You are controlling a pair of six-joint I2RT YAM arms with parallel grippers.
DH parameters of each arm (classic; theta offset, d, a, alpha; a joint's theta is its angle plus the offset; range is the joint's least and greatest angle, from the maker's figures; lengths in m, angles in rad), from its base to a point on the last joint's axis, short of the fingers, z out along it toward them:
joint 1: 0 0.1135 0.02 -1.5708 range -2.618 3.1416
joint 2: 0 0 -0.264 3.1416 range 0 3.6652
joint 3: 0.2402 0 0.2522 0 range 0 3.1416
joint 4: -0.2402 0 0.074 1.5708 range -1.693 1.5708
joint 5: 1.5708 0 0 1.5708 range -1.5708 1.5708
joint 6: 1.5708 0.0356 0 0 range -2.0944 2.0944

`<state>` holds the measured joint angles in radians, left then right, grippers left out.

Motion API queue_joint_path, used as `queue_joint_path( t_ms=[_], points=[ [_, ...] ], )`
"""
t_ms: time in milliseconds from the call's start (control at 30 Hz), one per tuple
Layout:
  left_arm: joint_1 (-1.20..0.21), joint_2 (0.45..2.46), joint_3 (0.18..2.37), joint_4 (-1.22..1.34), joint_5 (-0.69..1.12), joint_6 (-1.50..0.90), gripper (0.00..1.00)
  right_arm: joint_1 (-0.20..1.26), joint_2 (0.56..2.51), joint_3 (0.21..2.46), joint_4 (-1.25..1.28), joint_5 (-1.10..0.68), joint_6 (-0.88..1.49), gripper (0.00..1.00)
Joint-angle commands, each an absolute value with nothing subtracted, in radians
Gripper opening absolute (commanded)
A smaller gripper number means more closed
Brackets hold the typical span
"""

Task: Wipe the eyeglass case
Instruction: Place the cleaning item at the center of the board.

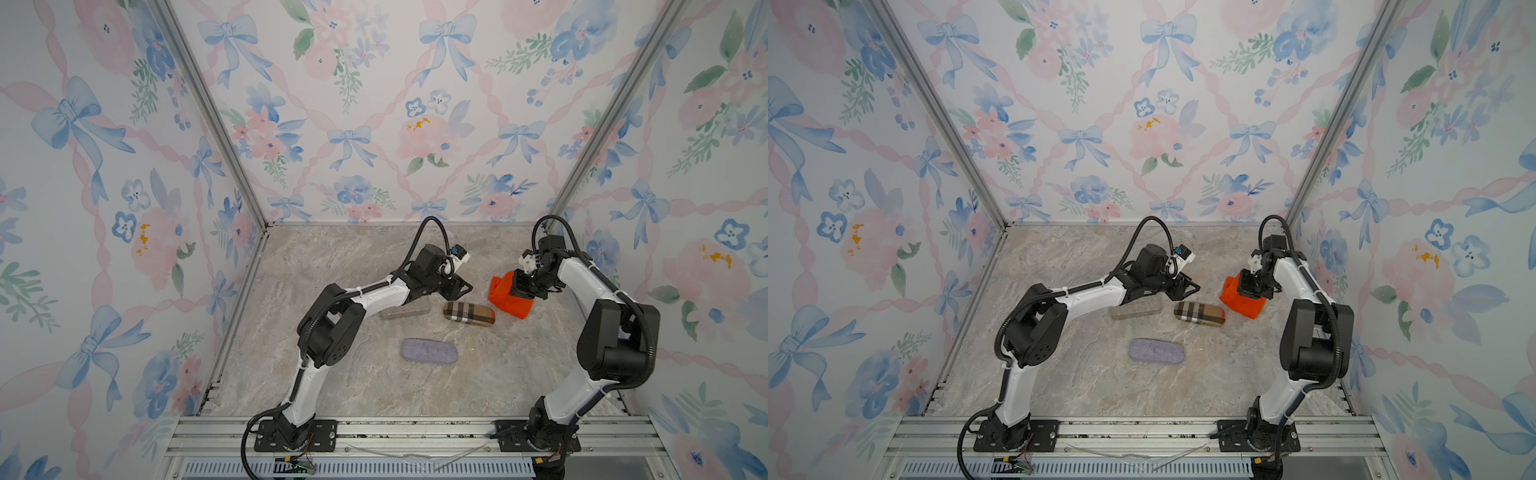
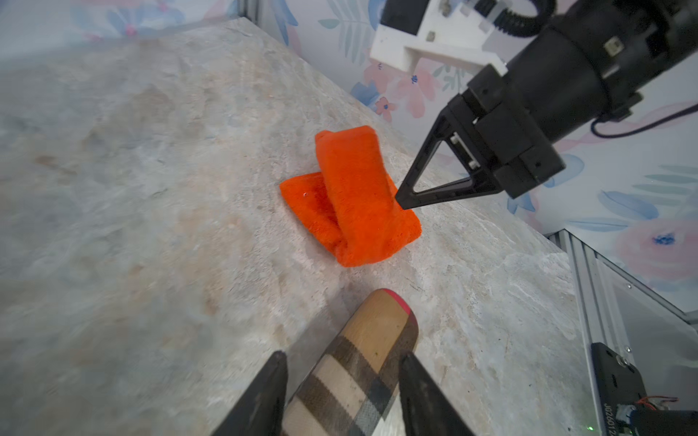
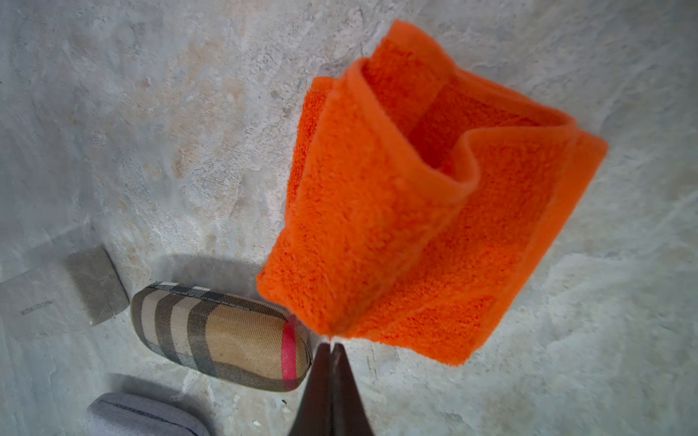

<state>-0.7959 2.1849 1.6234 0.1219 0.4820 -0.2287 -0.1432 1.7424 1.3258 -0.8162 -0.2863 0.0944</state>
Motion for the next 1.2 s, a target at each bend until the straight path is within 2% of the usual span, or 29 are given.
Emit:
queue_joint_path(
  t_ms=[0,167,367,467,567,633,800,900,967,1067,1100,1167],
  points=[
    [-0.844,2.285,1.762,0.16,0.615,-0.291,0.41,-0.153,1.73,1.318,-0.794,-0.354,0.118,0.0],
    [-0.887,2.408,1.933,0.115,0.653,-0.318,0.38,-0.157,1.739,1.317,-0.787,-0.386,0.123,0.0],
    [-0.903,2.559,2.143,-0.014,0.597,-0.34,0.32,-0.16,1.711,1.317,-0.787,-0.394,0.13,0.0],
    [-0.905,2.525,2.114,-0.014,0.579,-0.327,0.33,-0.167,1.675,1.32,-0.786,-0.393,0.139,0.01],
    [-0.902,2.43,2.019,-0.018,0.534,-0.276,0.36,-0.172,1.617,1.31,-0.759,-0.4,0.158,0.08],
    [-0.898,2.335,1.921,-0.015,0.489,-0.24,0.37,-0.17,1.569,1.287,-0.711,-0.4,0.179,0.17],
    [-0.863,2.067,1.64,0.049,0.396,-0.219,0.57,-0.161,1.45,1.232,-0.619,-0.389,0.203,0.36],
    [-0.809,1.922,1.495,0.056,0.32,-0.25,0.76,-0.143,1.385,1.192,-0.562,-0.344,0.203,0.51],
    [-0.763,1.844,1.402,0.053,0.269,-0.25,0.85,-0.133,1.339,1.157,-0.508,-0.322,0.21,0.58],
    [-0.68,1.719,1.266,0.033,0.183,-0.235,0.98,-0.107,1.248,1.083,-0.387,-0.279,0.201,0.78],
    [-0.649,1.681,1.223,0.024,0.162,-0.221,0.98,-0.091,1.206,1.053,-0.338,-0.24,0.189,0.83],
    [-0.588,1.61,1.155,0.003,0.115,-0.204,0.98,-0.049,1.101,0.95,-0.201,-0.146,0.138,0.88]
  ],
)
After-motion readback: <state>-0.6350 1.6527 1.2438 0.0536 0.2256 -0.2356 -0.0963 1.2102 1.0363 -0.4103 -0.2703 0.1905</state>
